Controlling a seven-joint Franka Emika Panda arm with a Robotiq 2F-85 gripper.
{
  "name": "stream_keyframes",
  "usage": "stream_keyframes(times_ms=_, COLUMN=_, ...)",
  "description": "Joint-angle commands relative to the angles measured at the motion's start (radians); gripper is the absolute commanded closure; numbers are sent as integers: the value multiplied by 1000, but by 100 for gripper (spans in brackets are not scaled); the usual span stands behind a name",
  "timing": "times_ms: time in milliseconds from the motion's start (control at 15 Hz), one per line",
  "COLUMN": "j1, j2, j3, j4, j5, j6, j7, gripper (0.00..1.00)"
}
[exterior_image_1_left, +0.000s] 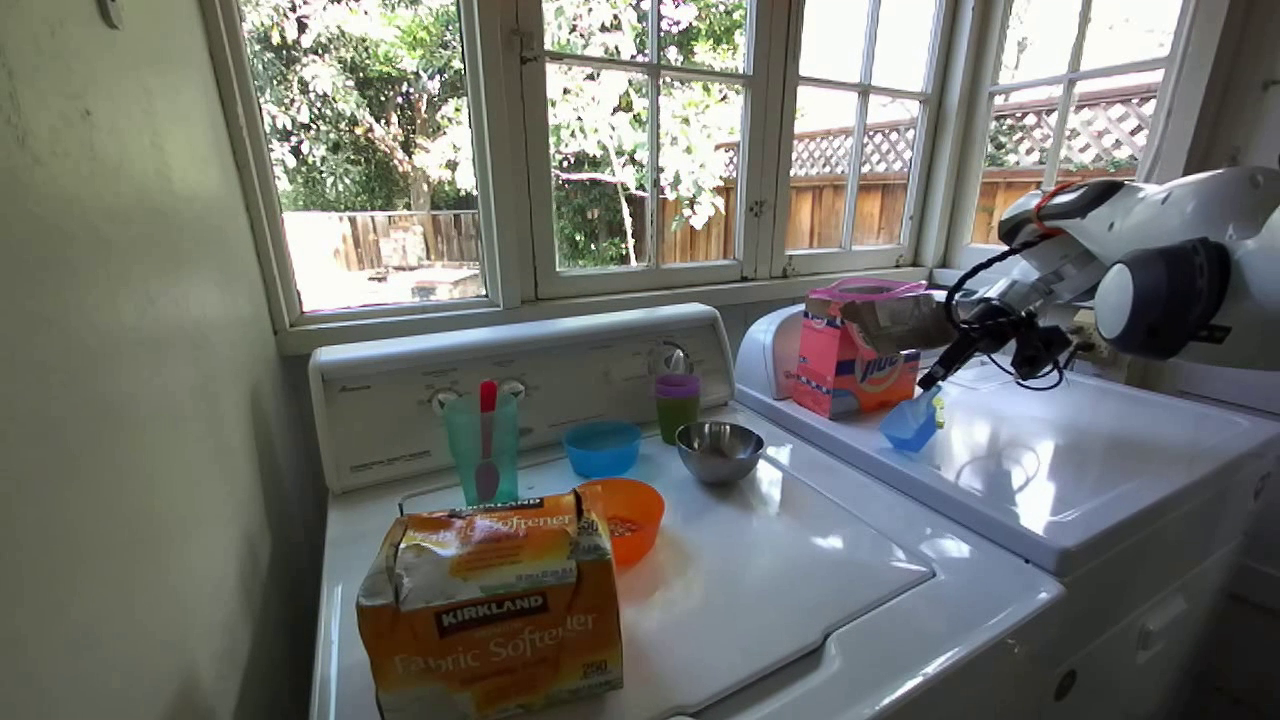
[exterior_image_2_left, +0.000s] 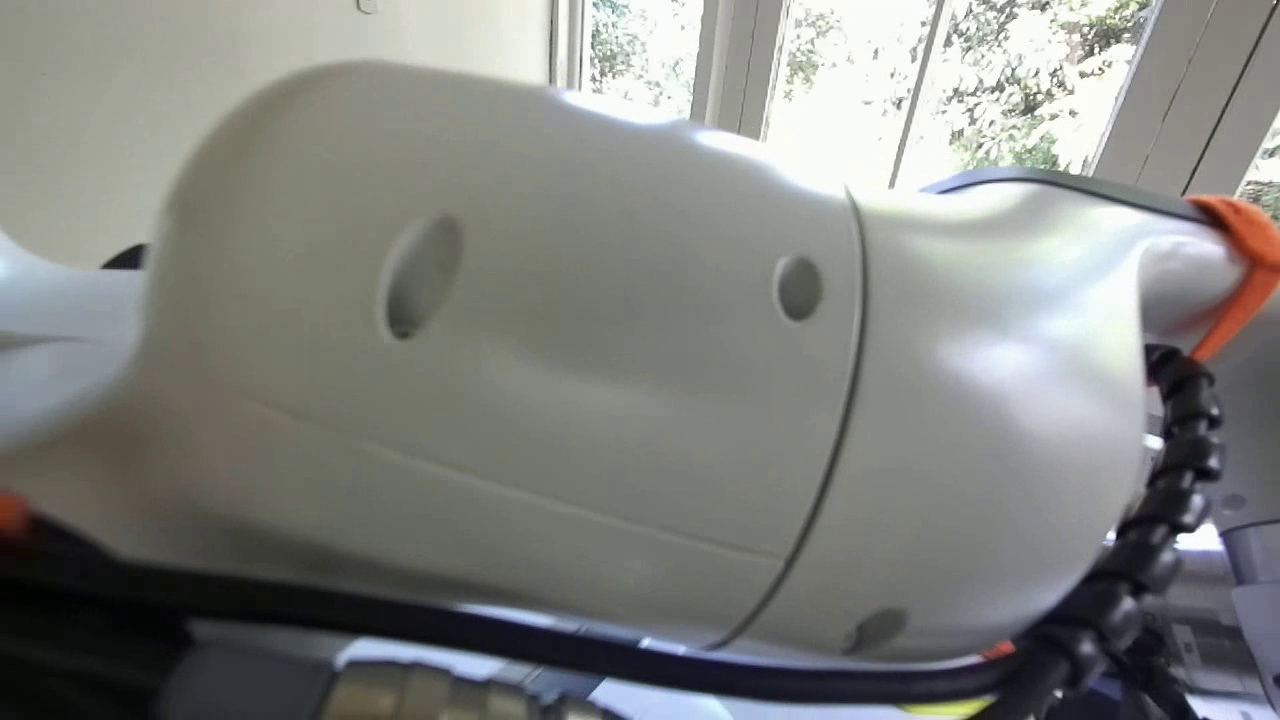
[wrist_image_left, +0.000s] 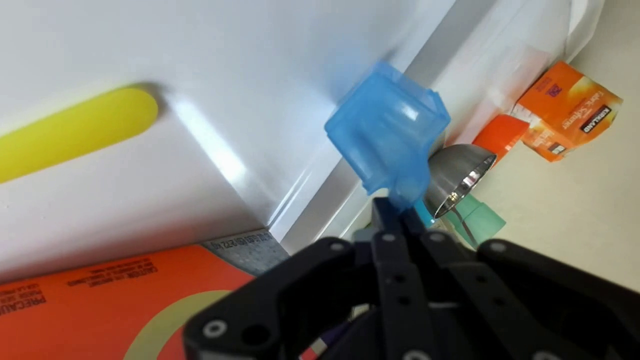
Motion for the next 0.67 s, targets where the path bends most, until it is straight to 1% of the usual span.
stream_keyframes(times_ms=0, j1=11, j2=44, j3=-4, j4=57, j5=-24, j6=18, j7=-66, gripper=99)
stream_keyframes(times_ms=133, j1=10, j2=44, j3=-7, j4=61, j5=-33, j6=2, j7=-105, gripper=99)
stream_keyframes(times_ms=200, j1=-14, j2=85, j3=53, j4=135, j5=-80, j6=-23, j7=-78, gripper=93)
stream_keyframes(times_ms=267, j1=-18, j2=87, j3=63, j4=141, j5=-93, j6=-23, j7=-82, gripper=69)
stream_keyframes(times_ms=400, j1=-26, j2=101, j3=92, j4=167, j5=-129, j6=-18, j7=-71, gripper=67)
stream_keyframes(times_ms=467, j1=-29, j2=96, j3=105, j4=158, j5=-144, j6=-8, j7=-71, gripper=60)
stream_keyframes(times_ms=533, j1=-31, j2=49, j3=114, j4=76, j5=-164, j6=24, j7=-92, gripper=53)
stream_keyframes(times_ms=600, j1=-35, j2=50, j3=124, j4=78, j5=-178, j6=28, j7=-88, gripper=47)
